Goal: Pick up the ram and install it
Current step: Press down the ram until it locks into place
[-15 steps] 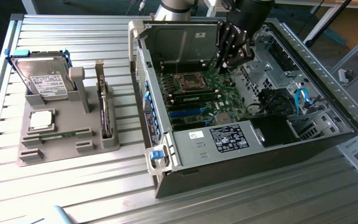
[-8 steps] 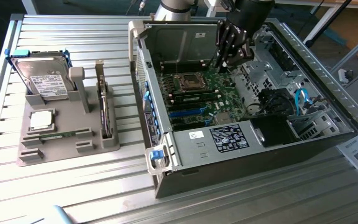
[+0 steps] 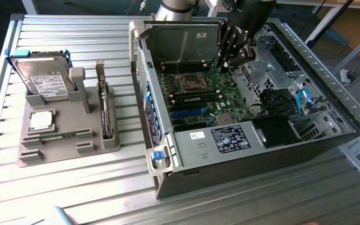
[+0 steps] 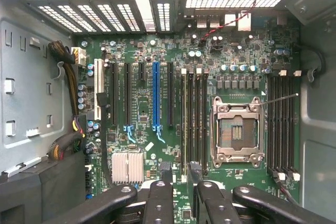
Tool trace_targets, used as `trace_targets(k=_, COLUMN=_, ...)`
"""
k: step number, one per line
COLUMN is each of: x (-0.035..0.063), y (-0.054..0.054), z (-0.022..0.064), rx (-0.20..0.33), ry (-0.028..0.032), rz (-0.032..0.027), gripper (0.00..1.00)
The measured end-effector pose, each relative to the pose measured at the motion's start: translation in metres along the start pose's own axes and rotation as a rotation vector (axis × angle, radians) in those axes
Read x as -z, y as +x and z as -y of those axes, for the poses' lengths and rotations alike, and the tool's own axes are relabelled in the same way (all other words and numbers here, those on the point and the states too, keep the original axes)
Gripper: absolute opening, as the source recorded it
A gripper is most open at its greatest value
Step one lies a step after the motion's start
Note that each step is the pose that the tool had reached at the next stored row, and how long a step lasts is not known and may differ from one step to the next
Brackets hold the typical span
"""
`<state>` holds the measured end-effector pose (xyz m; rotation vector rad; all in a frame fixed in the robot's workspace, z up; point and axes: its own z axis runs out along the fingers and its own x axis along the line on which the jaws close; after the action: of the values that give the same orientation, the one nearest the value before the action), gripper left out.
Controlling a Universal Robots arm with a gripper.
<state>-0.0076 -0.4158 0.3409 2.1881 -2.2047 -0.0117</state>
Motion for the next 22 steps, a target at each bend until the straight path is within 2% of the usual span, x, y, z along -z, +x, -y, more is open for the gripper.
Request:
trace_targets(k=6, x=0.0, y=0.0, z=0.0, rx=0.0, ry=0.0, rz=0.0, gripper=0.25)
trace_targets(k=7, x=0.0, y=0.0, z=0.0, rx=0.0, ry=0.0, rz=-0.0001, gripper=0.24)
trace_targets(k=8, x=0.0, y=0.0, z=0.0, rx=0.0, ry=0.0, rz=0.0, gripper=0.17)
trace_targets(k=9, x=0.0, y=0.0, z=0.0, rx=0.0, ry=-0.0001, rz=0.0, gripper=0.17)
trace_targets(k=10, x=0.0, y=0.0, z=0.0, rx=0.0, ry=-0.0001, rz=0.0, gripper=0.11)
trace_targets(k=20, x=0.0, y=0.0, z=0.0003, rx=0.0, ry=0.0, rz=-0.0001, gripper=0.11)
trace_targets(k=22, x=0.0001, y=0.0, z=0.0028, rx=0.0, ry=0.0, rz=0.0, gripper=0.11)
